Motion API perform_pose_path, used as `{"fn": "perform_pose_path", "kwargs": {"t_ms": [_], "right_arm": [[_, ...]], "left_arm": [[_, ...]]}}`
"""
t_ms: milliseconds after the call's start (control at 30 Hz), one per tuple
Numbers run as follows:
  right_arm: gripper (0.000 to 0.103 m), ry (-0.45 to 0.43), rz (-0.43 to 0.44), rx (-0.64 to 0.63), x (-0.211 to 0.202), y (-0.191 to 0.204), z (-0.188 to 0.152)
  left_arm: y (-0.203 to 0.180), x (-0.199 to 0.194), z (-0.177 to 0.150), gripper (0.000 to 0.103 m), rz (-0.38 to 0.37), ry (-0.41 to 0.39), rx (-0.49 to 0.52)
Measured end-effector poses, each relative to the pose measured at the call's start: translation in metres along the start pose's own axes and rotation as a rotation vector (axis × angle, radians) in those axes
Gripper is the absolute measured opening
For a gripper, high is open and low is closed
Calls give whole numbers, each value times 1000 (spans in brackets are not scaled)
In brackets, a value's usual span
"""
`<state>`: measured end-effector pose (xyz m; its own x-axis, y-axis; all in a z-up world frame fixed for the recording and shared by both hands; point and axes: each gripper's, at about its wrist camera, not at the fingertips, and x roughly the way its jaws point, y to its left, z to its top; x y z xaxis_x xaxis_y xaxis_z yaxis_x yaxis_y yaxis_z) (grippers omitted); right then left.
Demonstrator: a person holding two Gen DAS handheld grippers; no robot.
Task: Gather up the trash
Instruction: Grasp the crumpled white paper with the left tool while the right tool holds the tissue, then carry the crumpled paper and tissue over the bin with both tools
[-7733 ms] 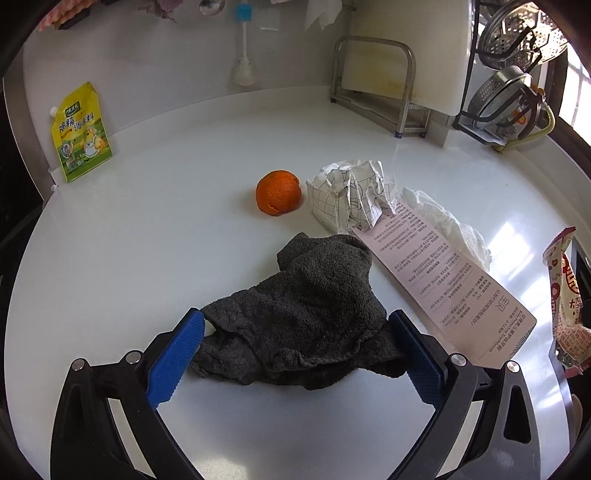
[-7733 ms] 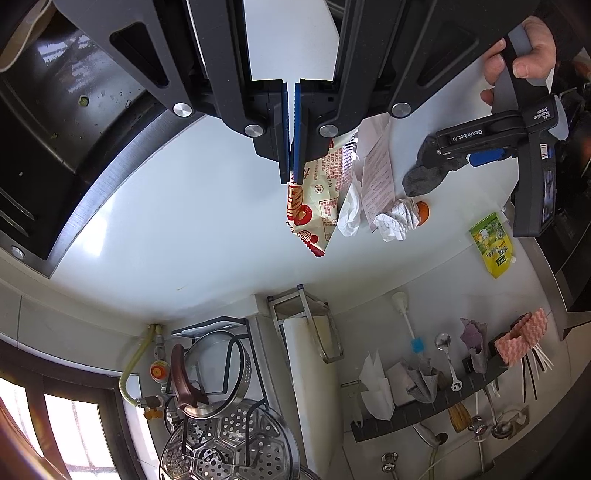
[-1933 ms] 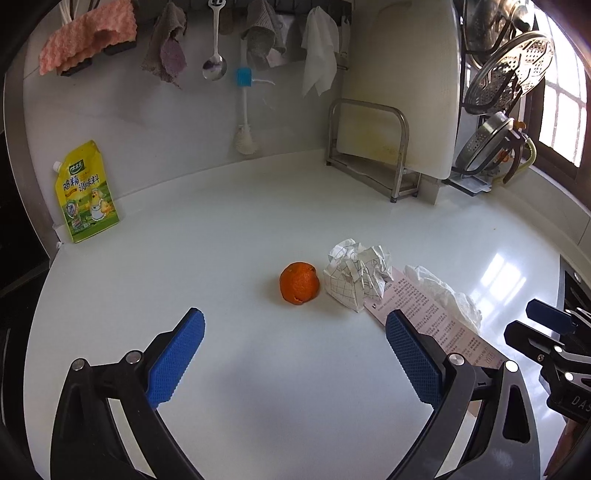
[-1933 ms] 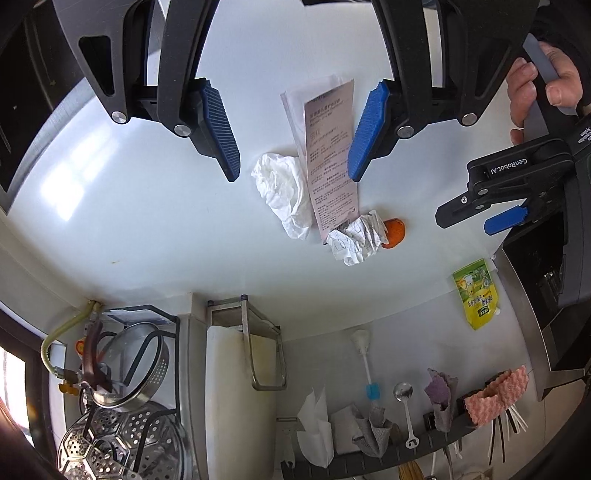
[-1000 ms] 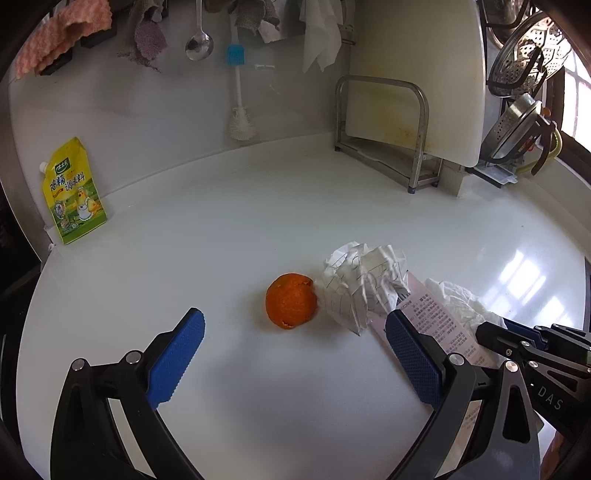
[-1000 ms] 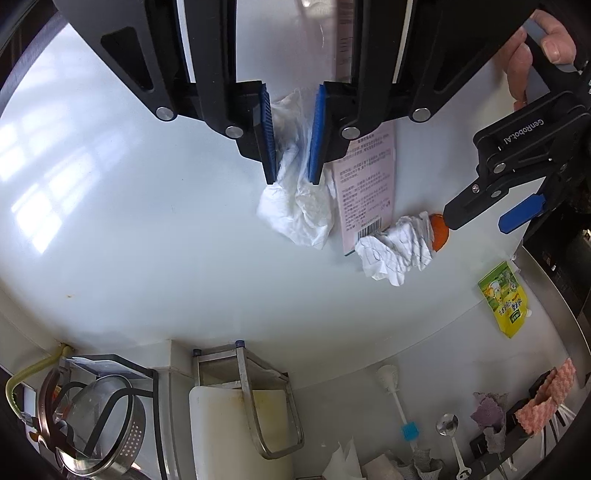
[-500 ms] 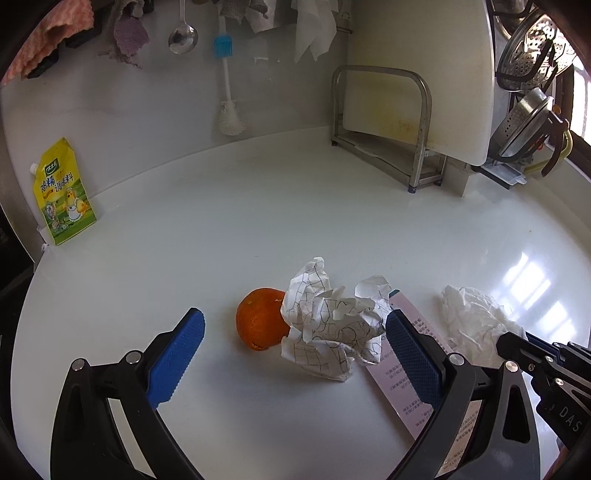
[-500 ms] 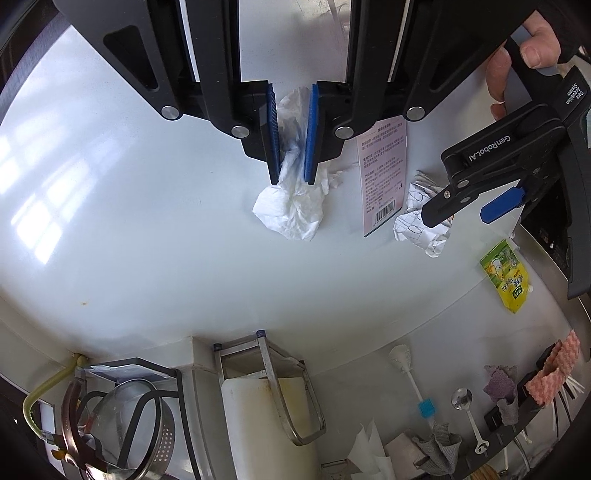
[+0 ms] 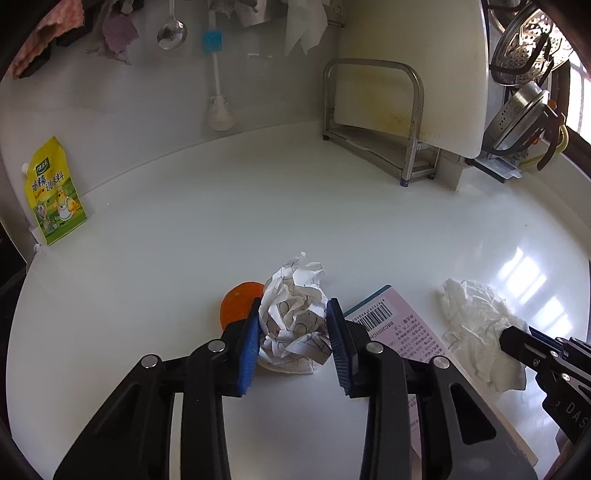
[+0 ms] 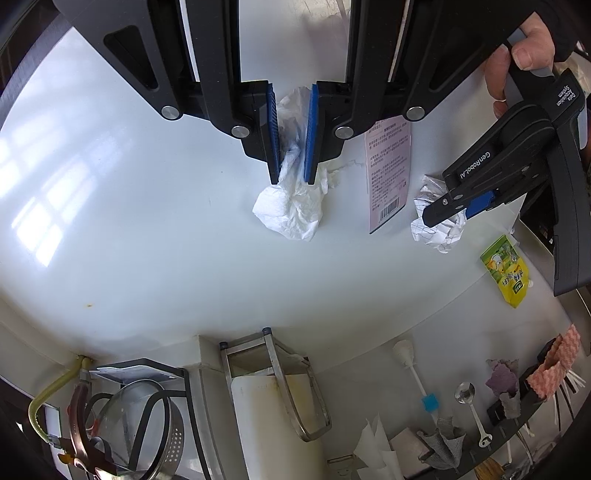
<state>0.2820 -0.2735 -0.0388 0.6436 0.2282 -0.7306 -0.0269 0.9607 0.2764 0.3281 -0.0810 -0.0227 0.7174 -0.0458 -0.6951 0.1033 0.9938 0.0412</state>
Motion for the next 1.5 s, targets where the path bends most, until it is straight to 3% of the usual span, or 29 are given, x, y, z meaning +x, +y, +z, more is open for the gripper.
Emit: {"fn": "perform_pose_path", "kwargs": {"t_ms": [367, 667, 1067, 1500], "right_arm": [[13, -47, -4, -18, -15, 4, -2], [13, -135, -67, -37, -59, 7, -25], [13, -199, -141, 38, -152, 13, -122], [13, -222, -218, 16, -216, 57, -236]], "left_arm": [[20, -56, 2, 32, 8, -133, -7], [46, -102, -42, 32, -7, -111, -12], [28, -164, -119, 32, -75, -79, 35], [5, -221, -206, 33, -103, -85, 106]]}}
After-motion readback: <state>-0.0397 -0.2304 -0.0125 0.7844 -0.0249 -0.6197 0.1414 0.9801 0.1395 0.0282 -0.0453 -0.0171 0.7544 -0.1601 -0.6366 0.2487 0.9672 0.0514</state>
